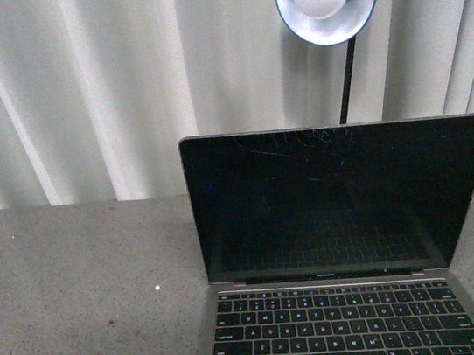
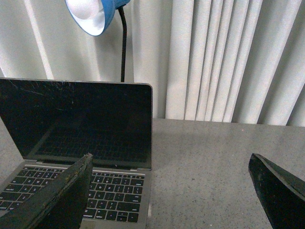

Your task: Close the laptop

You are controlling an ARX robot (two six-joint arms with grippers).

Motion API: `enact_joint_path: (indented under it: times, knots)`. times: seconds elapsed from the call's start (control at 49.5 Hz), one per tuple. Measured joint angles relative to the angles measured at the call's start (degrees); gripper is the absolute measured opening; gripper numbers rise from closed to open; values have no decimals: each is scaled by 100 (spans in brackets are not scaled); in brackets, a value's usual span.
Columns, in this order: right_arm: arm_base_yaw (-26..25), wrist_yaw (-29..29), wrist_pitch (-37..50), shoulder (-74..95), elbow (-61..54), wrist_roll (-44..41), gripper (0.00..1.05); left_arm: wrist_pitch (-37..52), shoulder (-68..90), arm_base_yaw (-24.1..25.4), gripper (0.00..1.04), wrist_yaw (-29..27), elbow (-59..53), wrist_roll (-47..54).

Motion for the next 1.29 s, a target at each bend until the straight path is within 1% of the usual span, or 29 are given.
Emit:
enact_joint_path:
  times: [1.07,1.09,1.11,1.13,1.15,1.191,1.211,1.251,1.292]
  knots:
    - [0,0,0,0,0,0,97,0,0,0,98,0,0,0]
    - [11,52,-9,7,0,-11,97,-24,26,-31,98,-105,11,-17]
    - [101,350,-81,74,24,-13,97,-326,197,-247,98,-796,96,-273]
    - [157,619,-70,240,39,-2,97,-597,365,-422,98,-1342,184,-411]
    - [175,778,28,385,46,0,97,-841,680,-671,98,-2122,286,-767]
    - [142,807,308,719,50,9,97,-837,1049,-824,98,-2977,310,-1093]
    - [96,756,474,892,55,28,97,-767,1185,-841,98,-3241,304,-1152]
    - [13,632,763,1176,76,61,97,-590,1368,-839,98,-3473,286,-1276]
    - [-142,435,1327,1709,118,63,97,-175,1646,-769,98,-3569,284,-1416]
